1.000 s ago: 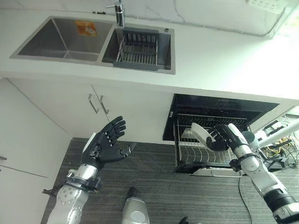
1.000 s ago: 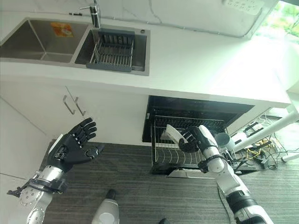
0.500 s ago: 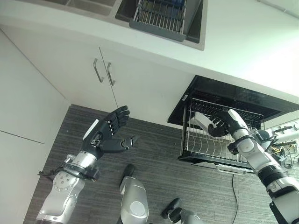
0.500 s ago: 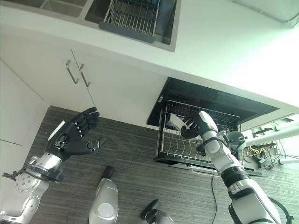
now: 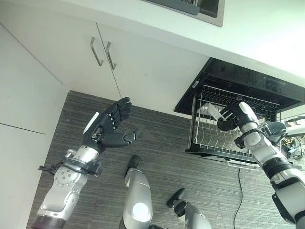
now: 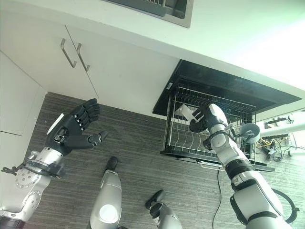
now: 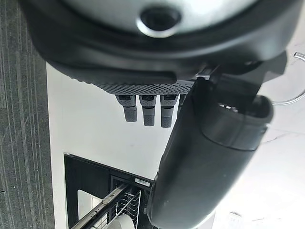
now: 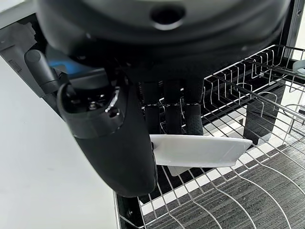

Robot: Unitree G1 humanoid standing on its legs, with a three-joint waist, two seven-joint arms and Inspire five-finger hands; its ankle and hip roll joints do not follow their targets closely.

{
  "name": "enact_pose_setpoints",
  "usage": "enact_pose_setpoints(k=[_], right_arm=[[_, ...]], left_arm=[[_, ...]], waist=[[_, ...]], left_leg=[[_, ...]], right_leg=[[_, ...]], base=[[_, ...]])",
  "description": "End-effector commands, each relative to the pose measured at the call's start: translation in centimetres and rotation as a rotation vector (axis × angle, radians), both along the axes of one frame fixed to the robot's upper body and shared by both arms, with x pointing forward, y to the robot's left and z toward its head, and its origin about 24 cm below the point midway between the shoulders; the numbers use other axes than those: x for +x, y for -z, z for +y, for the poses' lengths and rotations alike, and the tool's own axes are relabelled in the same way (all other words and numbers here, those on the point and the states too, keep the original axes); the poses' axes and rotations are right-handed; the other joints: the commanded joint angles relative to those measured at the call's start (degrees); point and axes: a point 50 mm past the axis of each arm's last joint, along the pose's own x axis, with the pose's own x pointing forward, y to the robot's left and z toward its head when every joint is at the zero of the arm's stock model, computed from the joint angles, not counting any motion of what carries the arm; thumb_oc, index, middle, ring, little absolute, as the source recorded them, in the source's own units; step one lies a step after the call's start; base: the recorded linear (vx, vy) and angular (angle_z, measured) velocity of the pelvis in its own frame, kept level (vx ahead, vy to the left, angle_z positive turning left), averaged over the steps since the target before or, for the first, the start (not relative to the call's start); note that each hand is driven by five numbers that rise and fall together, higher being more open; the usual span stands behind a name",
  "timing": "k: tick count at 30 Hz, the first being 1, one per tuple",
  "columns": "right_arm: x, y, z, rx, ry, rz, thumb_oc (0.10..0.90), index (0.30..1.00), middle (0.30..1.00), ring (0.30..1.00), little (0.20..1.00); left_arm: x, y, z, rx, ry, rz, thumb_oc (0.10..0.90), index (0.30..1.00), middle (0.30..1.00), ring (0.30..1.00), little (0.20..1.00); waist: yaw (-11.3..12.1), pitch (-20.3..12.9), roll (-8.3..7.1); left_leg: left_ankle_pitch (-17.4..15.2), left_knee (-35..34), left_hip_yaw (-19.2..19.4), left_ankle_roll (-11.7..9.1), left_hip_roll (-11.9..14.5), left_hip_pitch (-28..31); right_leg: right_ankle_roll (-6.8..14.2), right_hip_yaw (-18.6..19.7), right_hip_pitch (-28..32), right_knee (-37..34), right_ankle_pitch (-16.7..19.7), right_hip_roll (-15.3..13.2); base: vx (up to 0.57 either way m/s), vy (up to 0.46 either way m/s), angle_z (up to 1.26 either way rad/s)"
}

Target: Place the dishes in the dishwasher.

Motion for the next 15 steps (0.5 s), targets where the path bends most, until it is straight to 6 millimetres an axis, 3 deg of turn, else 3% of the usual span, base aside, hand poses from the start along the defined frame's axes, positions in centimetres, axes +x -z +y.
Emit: enact_pose_setpoints(k=[1,4,14,15], right_arm=[[1.3,-3.0,-0.5,-0.049,0.028,-0.073,0.400,0.300,0.300,0.300,0.300],[1.7,-3.8,-0.8,-0.069,0.043,-0.068,0.400,0.300,0.300,0.300,0.300],[2.0,-4.6,-1.6,-0.127,0.057,-0.009,0.400,0.300,0.300,0.300,0.300],[2.1,-4.6,-1.7,-0.131,0.055,0.006,0.428,0.342,0.342,0.342,0.342]], left_arm=[[-0.5,-5.0,-1.3,-0.038,0.081,-0.261,0.800,0.900,0.900,0.900,0.900],[-0.3,-5.2,-1.7,-0.069,0.093,-0.274,0.800,0.900,0.900,0.900,0.900],[-0.5,-5.3,-1.7,-0.114,0.110,-0.278,0.800,0.900,0.900,0.900,0.900],[-0.5,-5.3,-1.7,-0.121,0.113,-0.279,0.800,0.900,0.900,0.900,0.900]], waist=[[0.5,-1.9,0.81],[0.4,-1.2,1.81],[1.0,0.2,2.94],[1.0,0.3,3.14]], left_leg=[[-5.3,-1.0,-3.8,2.2,-2.3,-2.9],[-4.9,-1.0,-3.9,2.2,-2.9,-4.8],[-4.4,-1.0,-4.4,2.4,-3.9,-7.7],[-4.3,-1.0,-4.4,2.4,-4.1,-8.0]], right_leg=[[6.4,2.7,1.5,2.9,-4.1,-1.3],[6.4,3.2,-0.3,2.9,-4.1,-1.6],[6.5,3.4,-3.4,2.9,-3.9,-2.0],[6.6,3.4,-3.8,2.9,-3.8,-2.1]], base=[[-0.05,0.048,-0.02],[-0.08,0.111,-0.04],[-0.03,0.045,-0.02],[-0.05,0.083,-0.01]])
